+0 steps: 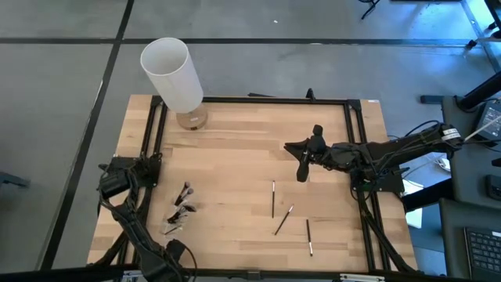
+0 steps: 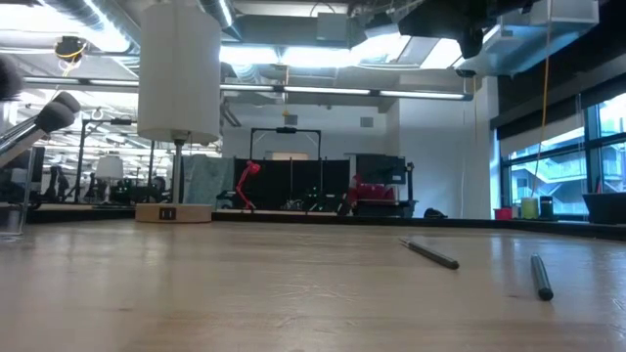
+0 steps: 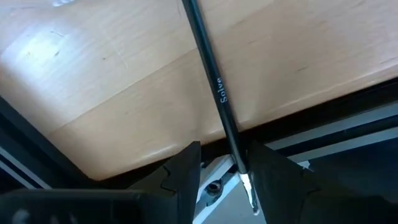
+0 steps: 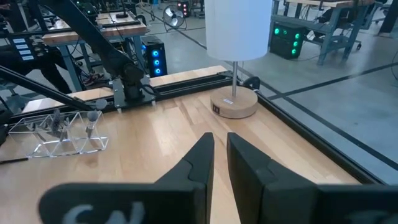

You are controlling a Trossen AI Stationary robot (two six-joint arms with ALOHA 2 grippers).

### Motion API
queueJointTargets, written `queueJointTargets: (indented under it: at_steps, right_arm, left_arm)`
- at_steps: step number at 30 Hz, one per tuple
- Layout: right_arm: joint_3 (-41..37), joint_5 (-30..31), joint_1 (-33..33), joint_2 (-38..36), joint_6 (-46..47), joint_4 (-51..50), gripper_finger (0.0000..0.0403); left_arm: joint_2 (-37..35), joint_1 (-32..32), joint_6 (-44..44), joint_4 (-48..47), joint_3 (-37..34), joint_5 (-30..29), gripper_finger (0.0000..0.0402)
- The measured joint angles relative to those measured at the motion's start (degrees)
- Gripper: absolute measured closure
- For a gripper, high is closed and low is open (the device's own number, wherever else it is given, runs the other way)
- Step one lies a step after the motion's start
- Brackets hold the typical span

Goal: Put items in baskets/containers
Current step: Put the black eyeshadow brush into the transparent organizer

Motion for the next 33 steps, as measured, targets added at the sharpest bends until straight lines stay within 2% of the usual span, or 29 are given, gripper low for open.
queueJointTargets:
  at_steps: [3,9,12,17,23,33]
  right_arm:
    - [0.0,0.0,0.0,0.0,0.0,0.02,0.0357]
    - [0.02,0.0,0.0,0.0,0.0,0.0,0.0357]
    - [0.02,0.01,0.0,0.0,0.0,0.02,0.0357]
    - [0.02,0.01,0.0,0.0,0.0,0.02,0.0357]
    - [0.02,0.0,0.0,0.0,0.0,0.04,0.0357]
    - [0.02,0.0,0.01,0.0,0.0,0.06,0.0357]
  left_arm:
    - [-0.06,0.45,-0.13,0.28,-0.02,0.99,0.0292]
    - [0.05,0.89,0.07,1.11,-0.02,0.95,0.0367]
    - [0.03,0.95,-0.19,1.32,-0.02,0.91,0.0388]
    - [0.05,1.6,0.69,1.01,0.45,1.33,0.0383]
    - [0.36,4.36,7.04,-0.72,3.93,1.38,0.0368]
    - [0.25,11.08,21.41,-1.14,8.15,-5.58,0.0385]
